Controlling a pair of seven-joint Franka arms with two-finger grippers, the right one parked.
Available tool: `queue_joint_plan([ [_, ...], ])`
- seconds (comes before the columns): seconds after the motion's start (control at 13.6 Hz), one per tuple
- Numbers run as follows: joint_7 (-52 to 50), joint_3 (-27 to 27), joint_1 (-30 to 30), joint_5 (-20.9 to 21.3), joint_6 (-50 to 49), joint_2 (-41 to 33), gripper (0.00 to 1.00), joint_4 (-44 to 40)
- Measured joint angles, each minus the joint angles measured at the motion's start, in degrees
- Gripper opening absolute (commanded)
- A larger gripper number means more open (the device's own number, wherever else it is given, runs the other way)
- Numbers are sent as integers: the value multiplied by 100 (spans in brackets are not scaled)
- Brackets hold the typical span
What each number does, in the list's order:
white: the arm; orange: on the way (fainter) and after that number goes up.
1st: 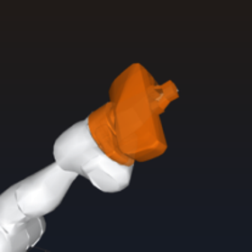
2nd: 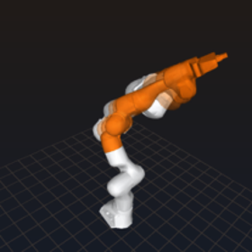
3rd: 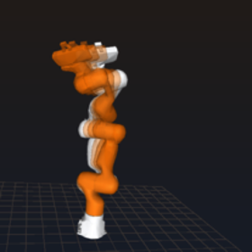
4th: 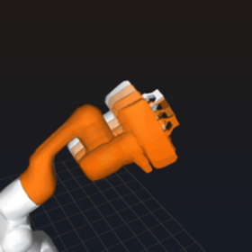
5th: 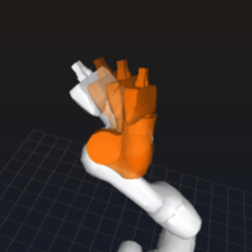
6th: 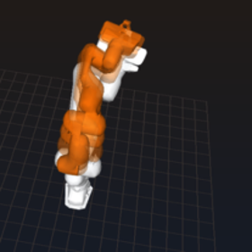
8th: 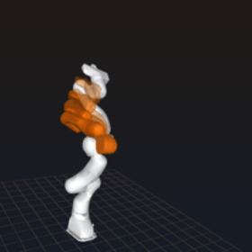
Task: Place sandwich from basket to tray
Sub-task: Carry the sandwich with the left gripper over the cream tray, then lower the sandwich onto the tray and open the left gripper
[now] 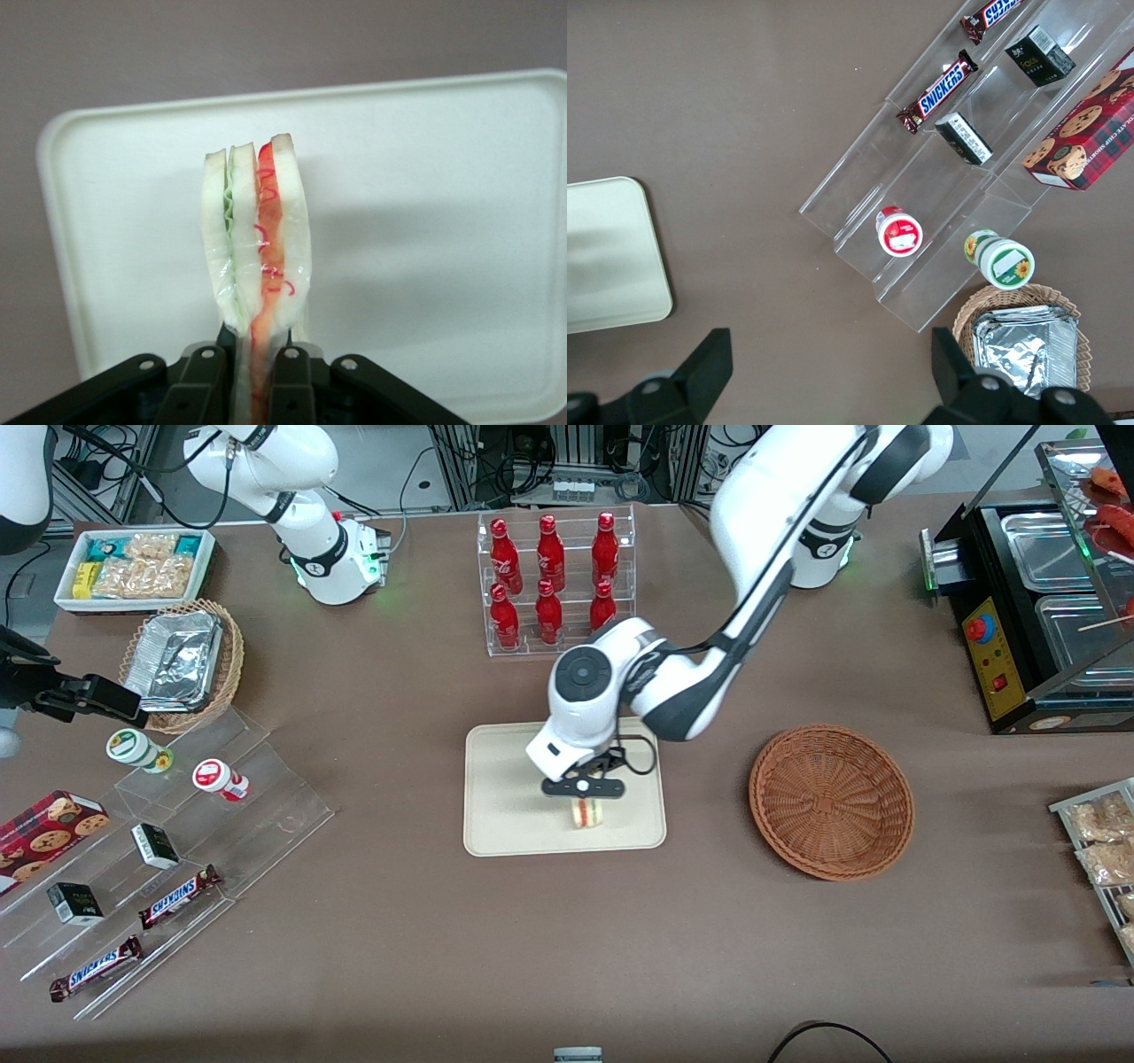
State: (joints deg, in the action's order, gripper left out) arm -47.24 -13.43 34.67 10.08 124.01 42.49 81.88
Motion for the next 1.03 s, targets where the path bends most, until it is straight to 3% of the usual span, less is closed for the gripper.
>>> queue_joint_plan([
  [0.74, -36, 7, 293, 6, 346, 299, 0, -67],
  [0.81, -36, 7, 299, 16, 346, 322, 37, -67],
  [0.89, -36, 7, 300, 44, 349, 344, 99, -67],
  [1.03, -42, 12, 300, 108, 356, 357, 100, -76],
])
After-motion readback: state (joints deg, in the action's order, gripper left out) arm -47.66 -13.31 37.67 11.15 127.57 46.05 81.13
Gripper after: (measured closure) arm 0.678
